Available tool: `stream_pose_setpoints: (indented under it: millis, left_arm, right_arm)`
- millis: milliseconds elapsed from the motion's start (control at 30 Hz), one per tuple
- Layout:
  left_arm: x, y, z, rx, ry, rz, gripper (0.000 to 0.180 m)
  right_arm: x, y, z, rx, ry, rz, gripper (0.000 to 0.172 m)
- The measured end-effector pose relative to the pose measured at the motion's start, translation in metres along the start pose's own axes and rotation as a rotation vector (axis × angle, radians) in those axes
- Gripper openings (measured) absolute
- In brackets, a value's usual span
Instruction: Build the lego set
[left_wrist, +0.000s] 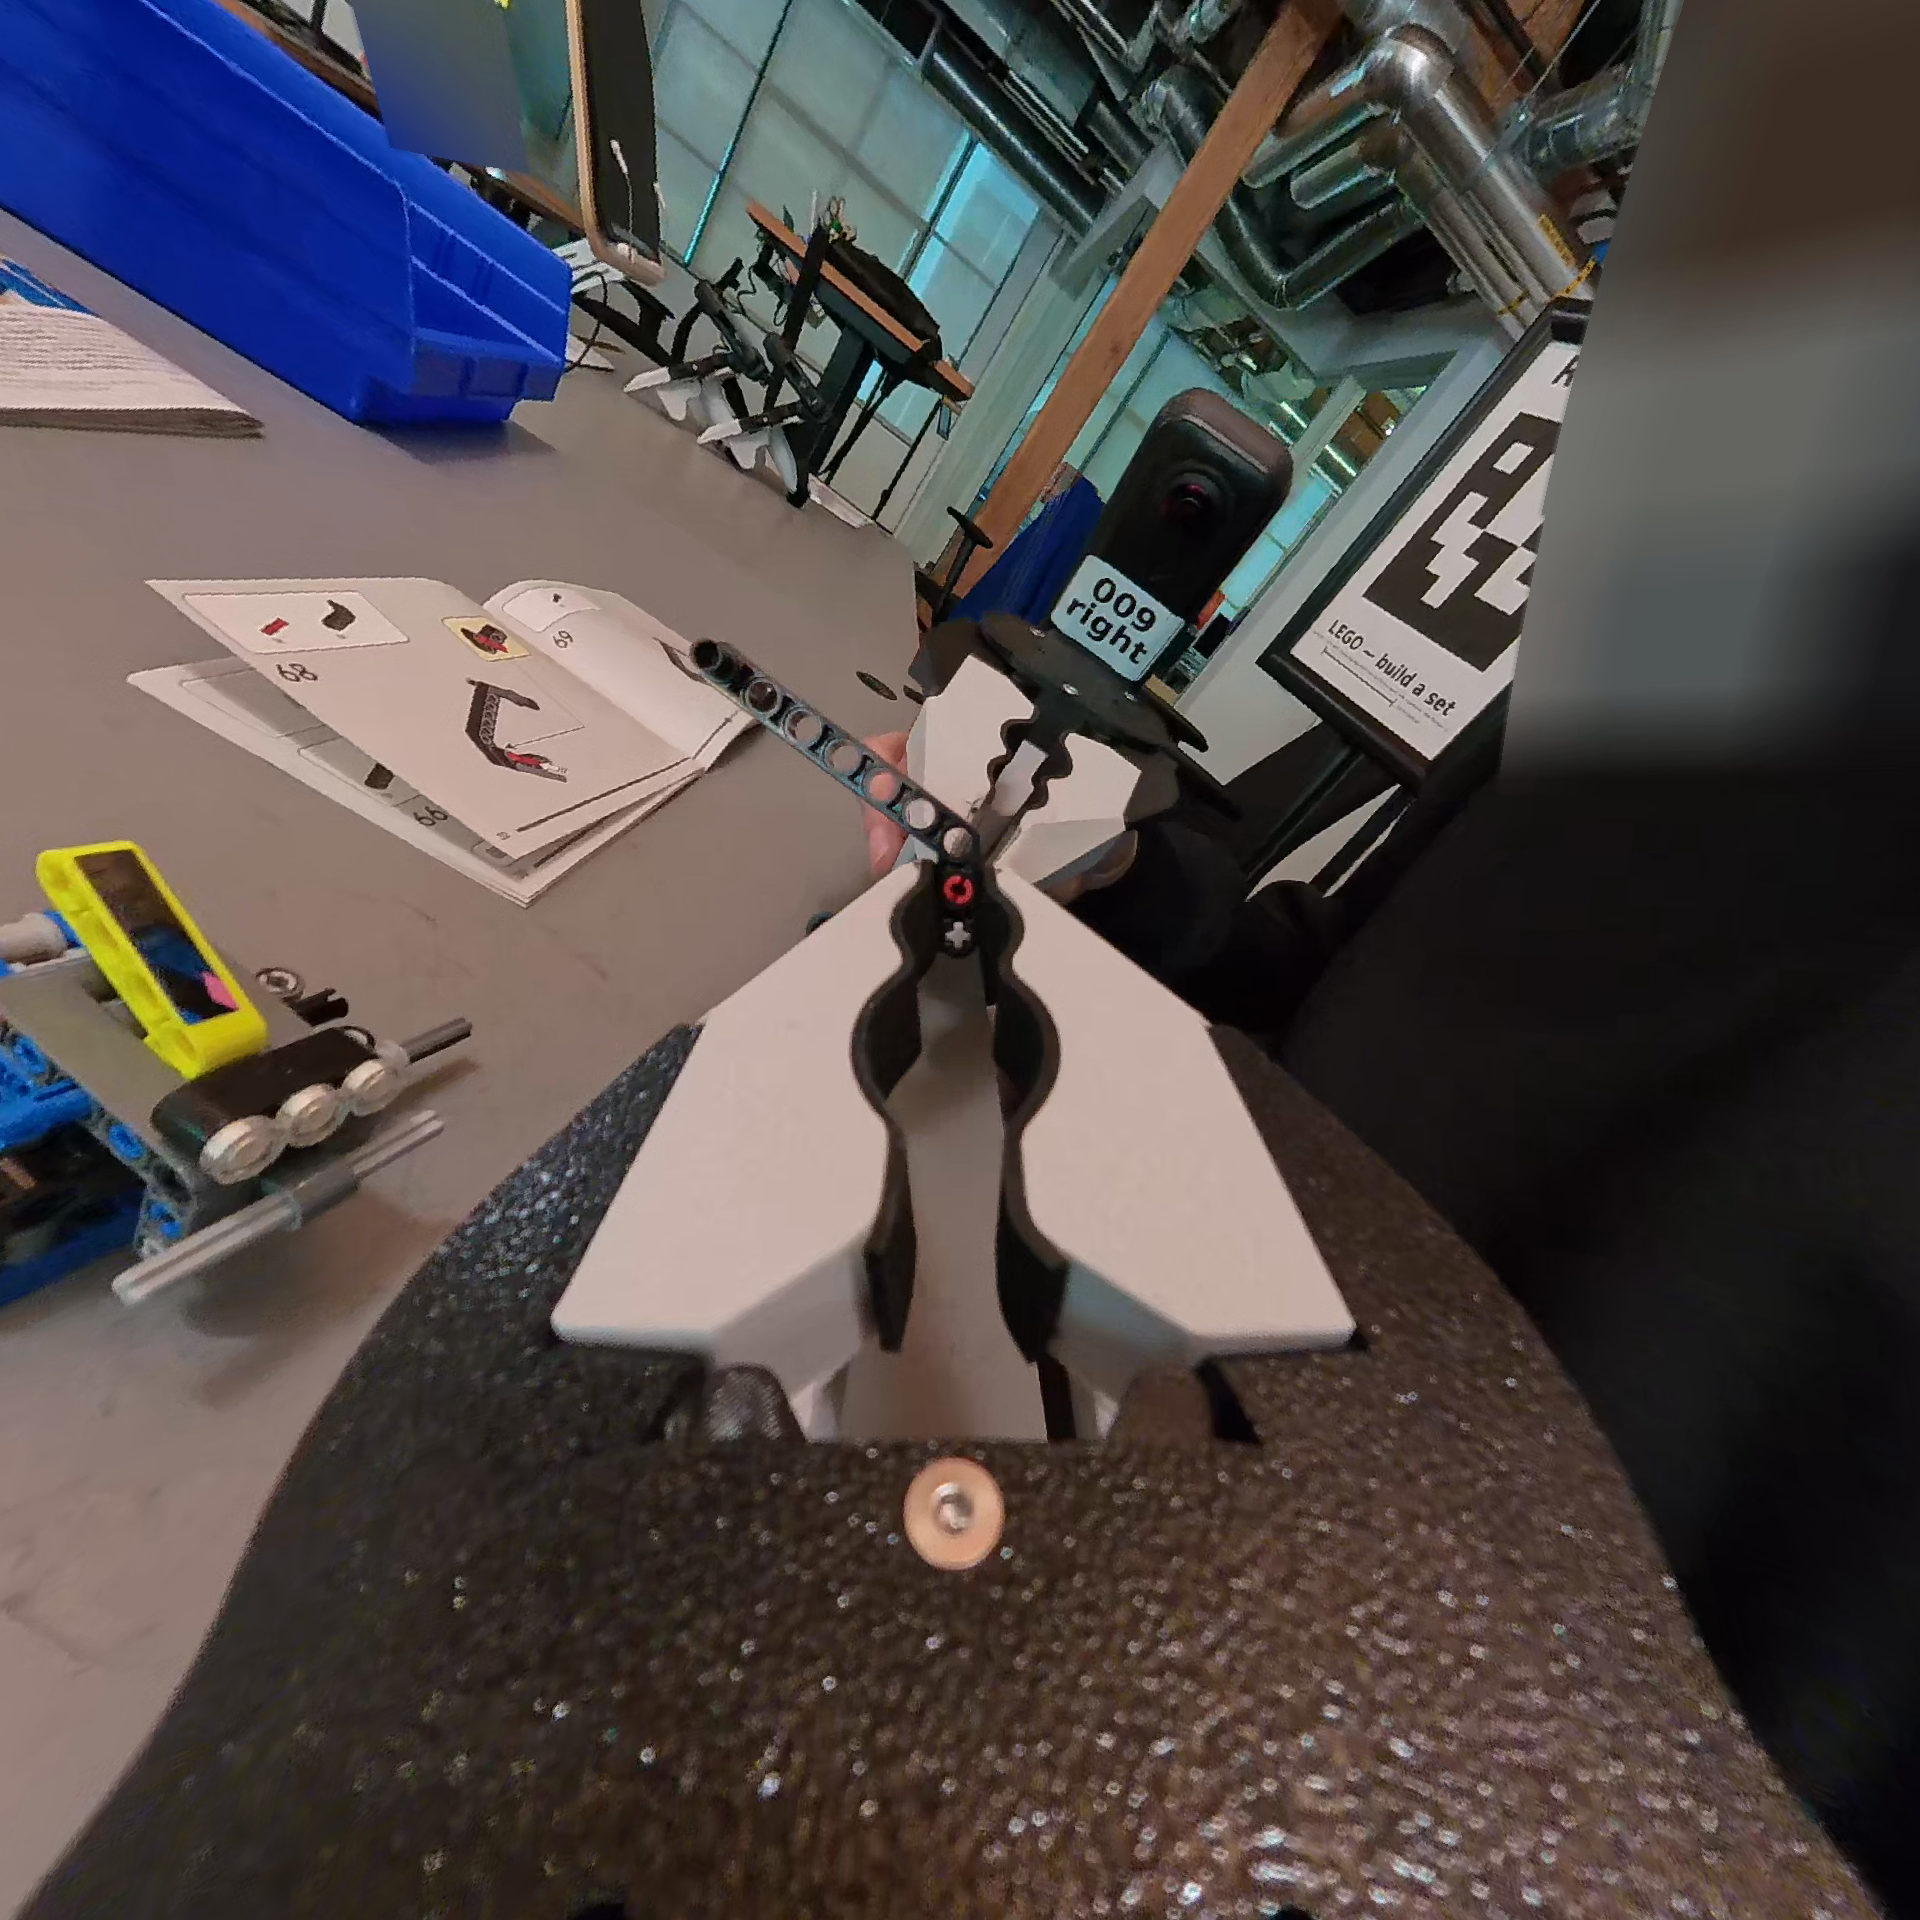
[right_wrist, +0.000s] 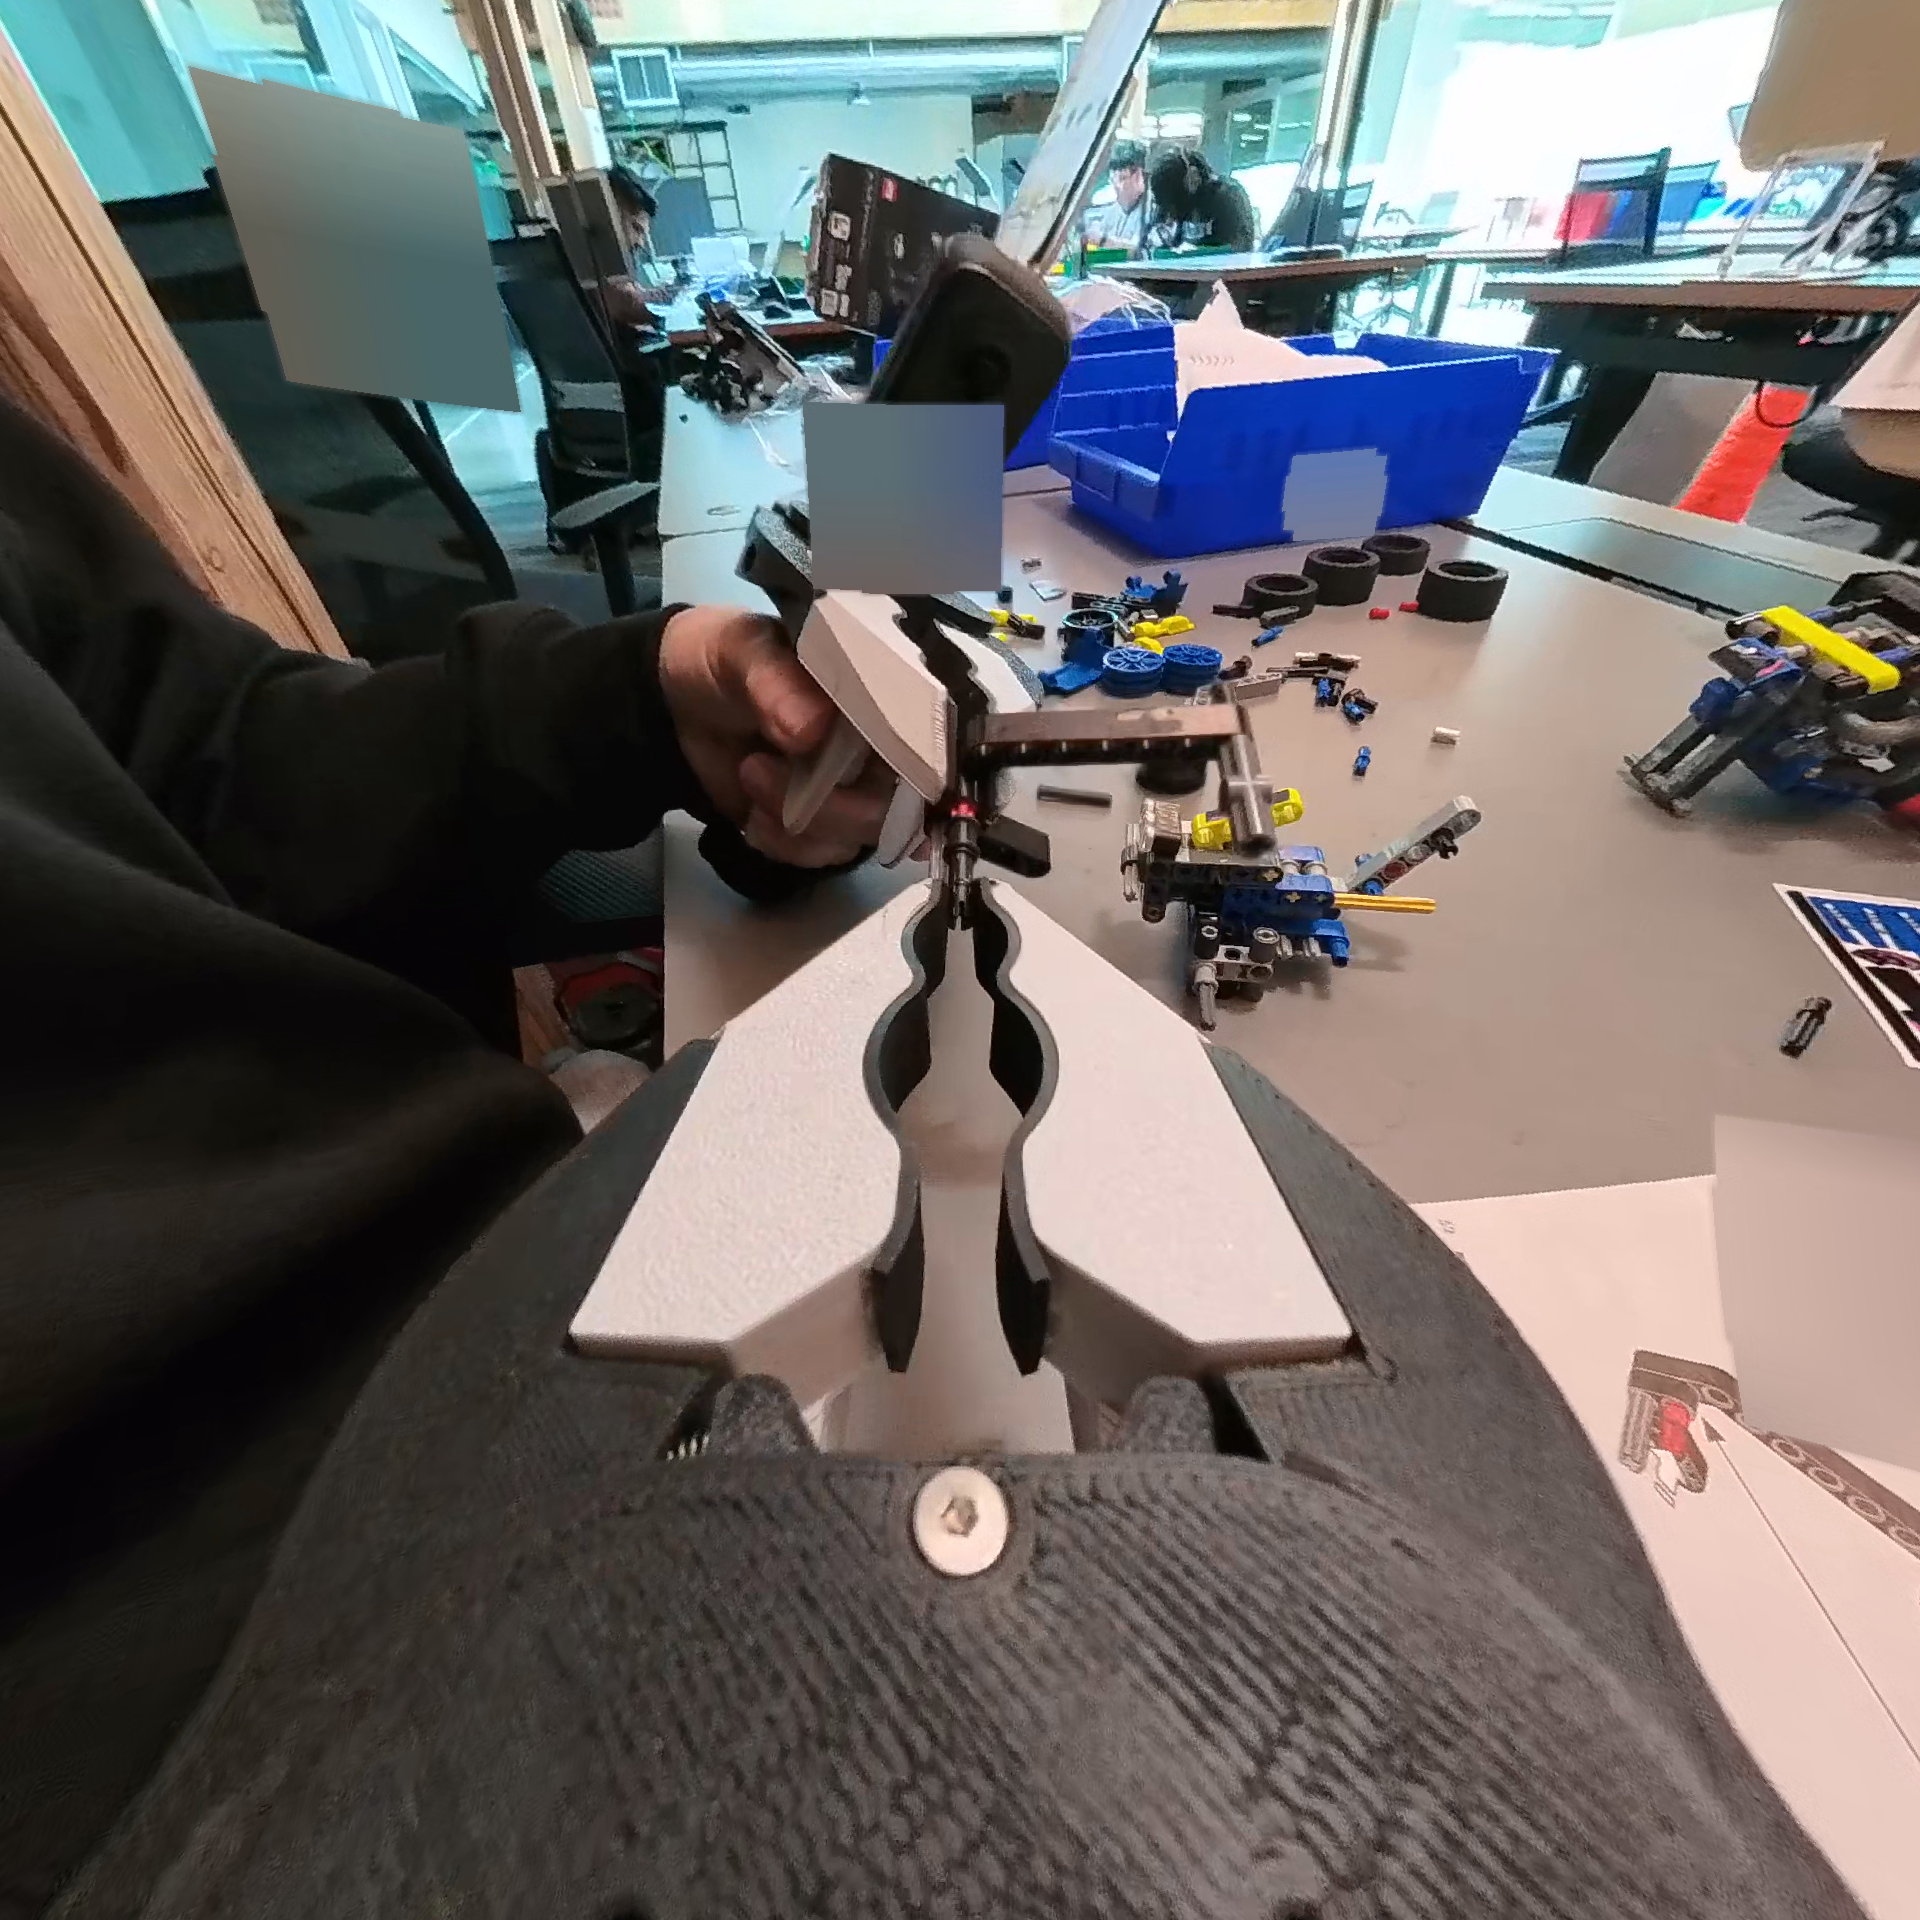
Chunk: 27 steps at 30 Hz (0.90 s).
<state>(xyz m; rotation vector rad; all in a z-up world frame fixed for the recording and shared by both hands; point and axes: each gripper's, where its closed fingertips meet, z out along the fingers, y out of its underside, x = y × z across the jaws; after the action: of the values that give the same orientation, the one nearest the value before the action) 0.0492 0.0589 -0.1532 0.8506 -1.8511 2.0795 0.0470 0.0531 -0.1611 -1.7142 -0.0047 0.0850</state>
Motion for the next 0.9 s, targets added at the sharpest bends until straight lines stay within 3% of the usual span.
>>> stream_pose_setpoints:
  millis: [600, 767, 900]
  left_arm:
    - [0.006, -0.005, 0.007, 0.011, 0.000, 0.086, 0.004]
    - [0.011, -0.023, 0.015, 0.039, -0.132, 0.320, 0.007]
    - [0.009, -0.032, 0.018, 0.052, -0.313, 0.535, 0.021]
  right_arm:
    - [0.001, -0.007, -0.005, 0.055, -0.029, 0.062, 0.002]
    - [0.004, -0.022, -0.015, 0.190, -0.044, 0.133, 0.002]
    - [0.007, -0.030, -0.020, 0.269, -0.043, 0.200, 0.002]
